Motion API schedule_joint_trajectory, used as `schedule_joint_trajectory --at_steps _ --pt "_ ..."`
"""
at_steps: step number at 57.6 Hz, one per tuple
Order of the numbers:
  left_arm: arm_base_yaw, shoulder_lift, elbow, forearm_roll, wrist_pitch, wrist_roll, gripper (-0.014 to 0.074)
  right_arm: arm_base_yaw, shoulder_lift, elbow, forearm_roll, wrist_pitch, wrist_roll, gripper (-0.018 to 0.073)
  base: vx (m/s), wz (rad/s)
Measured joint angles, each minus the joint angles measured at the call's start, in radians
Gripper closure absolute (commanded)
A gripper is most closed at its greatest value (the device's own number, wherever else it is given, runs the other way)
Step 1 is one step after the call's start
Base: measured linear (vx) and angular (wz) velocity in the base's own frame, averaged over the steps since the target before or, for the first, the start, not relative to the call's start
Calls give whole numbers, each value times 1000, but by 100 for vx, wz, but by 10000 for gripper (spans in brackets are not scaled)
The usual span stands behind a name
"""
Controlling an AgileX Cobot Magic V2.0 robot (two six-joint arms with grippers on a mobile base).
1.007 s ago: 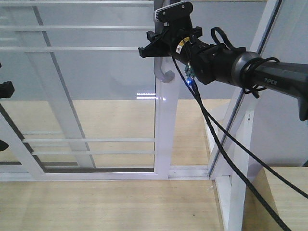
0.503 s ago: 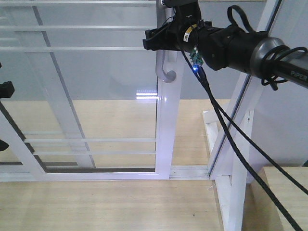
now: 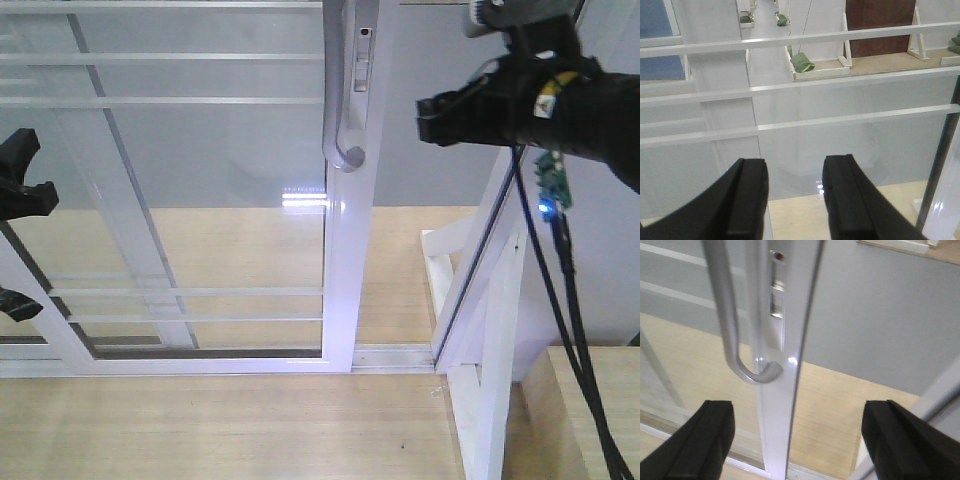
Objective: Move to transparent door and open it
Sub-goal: 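Open the right gripper and withdraw it from the handle, then bring the left gripper to the silver handle and grasp it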
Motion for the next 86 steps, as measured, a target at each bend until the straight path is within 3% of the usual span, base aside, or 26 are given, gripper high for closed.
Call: schedule_joint_trajectory --at_steps 14,25,34,41,51,73,86 --pt "-52 11 0 68 -11 -7 192 -140 -224 205 -2 30 9 -25 0 0" --pt "-130 152 -62 81 -71 -86 191 -155 -340 287 -1 68 9 -25 0 0" --pt "-210 348 -229 108 -143 -132 176 -155 -362 306 11 85 10 -25 0 0" --pt "-280 492 -384 170 -151 -138 122 -155 -362 306 13 88 11 -25 0 0" --pt "-352 650 -560 191 -152 -139 65 -155 -362 306 15 88 11 -25 0 0" --pt "-447 933 -907 171 -145 -189 66 -155 -362 306 19 88 12 -25 0 0" --pt "-467 1063 -1068 172 -122 -191 100 -155 -362 306 19 88 12 -25 0 0"
